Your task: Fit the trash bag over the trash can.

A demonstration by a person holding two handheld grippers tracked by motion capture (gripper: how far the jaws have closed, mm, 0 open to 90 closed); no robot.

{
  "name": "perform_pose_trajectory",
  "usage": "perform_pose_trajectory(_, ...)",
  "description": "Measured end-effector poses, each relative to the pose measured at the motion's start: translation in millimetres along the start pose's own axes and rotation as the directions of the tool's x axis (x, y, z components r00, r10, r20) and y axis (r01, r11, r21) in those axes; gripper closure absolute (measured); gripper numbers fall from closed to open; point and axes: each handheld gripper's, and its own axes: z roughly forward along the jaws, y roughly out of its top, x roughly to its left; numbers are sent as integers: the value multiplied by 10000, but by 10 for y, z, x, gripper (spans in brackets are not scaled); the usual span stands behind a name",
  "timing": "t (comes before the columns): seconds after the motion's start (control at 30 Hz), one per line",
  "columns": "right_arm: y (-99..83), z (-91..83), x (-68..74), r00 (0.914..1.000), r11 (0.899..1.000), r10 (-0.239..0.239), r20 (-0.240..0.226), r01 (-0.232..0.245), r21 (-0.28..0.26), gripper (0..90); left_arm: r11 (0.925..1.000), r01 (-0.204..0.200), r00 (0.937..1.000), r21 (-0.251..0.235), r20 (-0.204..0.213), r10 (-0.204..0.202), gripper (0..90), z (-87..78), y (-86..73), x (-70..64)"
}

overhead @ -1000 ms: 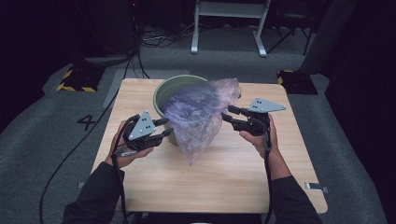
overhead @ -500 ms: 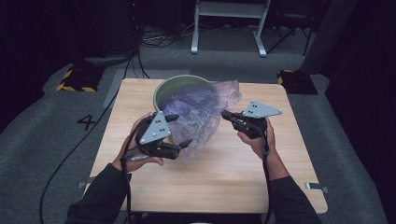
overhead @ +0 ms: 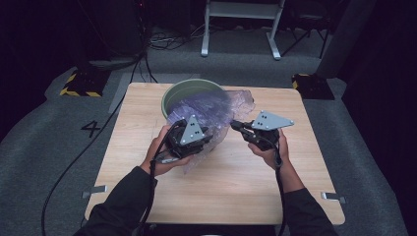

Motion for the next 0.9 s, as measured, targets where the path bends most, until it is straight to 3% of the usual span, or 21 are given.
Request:
perform_pose_trajectory(0.1, -34, 13, 6, 10000, 10000, 28, -37, -27, 72, 900, 10000, -36, 9999, -58, -108, 36, 851, -25, -43, 52)
perform_pose_trajectory(0.17, -49, 17, 9, 10000, 10000, 25, -39, -25, 96, 900, 9997, 130, 9999, -197, 111, -127, 866, -47, -67, 78)
perform_pose_trajectory(0.27, -53, 13, 37, 10000, 10000, -54, -53, 54, 80, 900, 9982, 159, 9992, -578, 387, -137, 626, -85, -66, 31)
perform_pose_trajectory(0.3, -49, 12, 50, 9999, 9999, -91, -60, 91, 63, 900, 9979, -8, 9994, -643, 336, 30, 531, -95, -51, -10)
perform_pose_trajectory(0.37, -33, 8, 82, 9997, 9997, -221, -126, 222, 29, 900, 9979, -360, 9993, -532, -149, 352, 377, -87, -2, -110)
perform_pose_trajectory(0.43, -19, 4, 107, 9992, 9995, -301, -258, 301, -25, 900, 9984, -336, 9991, -452, -269, 324, 250, -60, 31, -149)
perform_pose_trajectory(0.57, 21, -10, 177, 9974, 9985, -525, -490, 518, -153, 900, 9991, 17, 9980, -434, -632, -44, 208, -14, 64, -96)
perform_pose_trajectory(0.63, 36, -18, 215, 9961, 9971, -755, -463, 750, -119, 900, 9997, 166, 9966, -172, -806, -180, 275, -1, 60, -59)
perform_pose_trajectory(0.77, 33, -27, 237, 9951, 9959, -902, -403, 901, -50, 900, 9998, 186, 9967, -65, -786, -190, 584, -32, 17, 20)
perform_pose_trajectory(0.8, 29, -29, 235, 9951, 9958, -910, -375, 909, -43, 900, 9996, 263, 9964, -123, -809, -273, 598, -59, 5, 54)
perform_pose_trajectory(0.83, 20, -32, 230, 9958, 9963, -861, -321, 862, 4, 900, 9995, 274, 9964, -135, -797, -283, 677, -81, -4, 80)
perform_pose_trajectory(0.9, 4, -33, 217, 9962, 9966, -822, -287, 824, 59, 900, 9996, 268, 9959, -81, -859, -274, 746, -114, -20, 133)
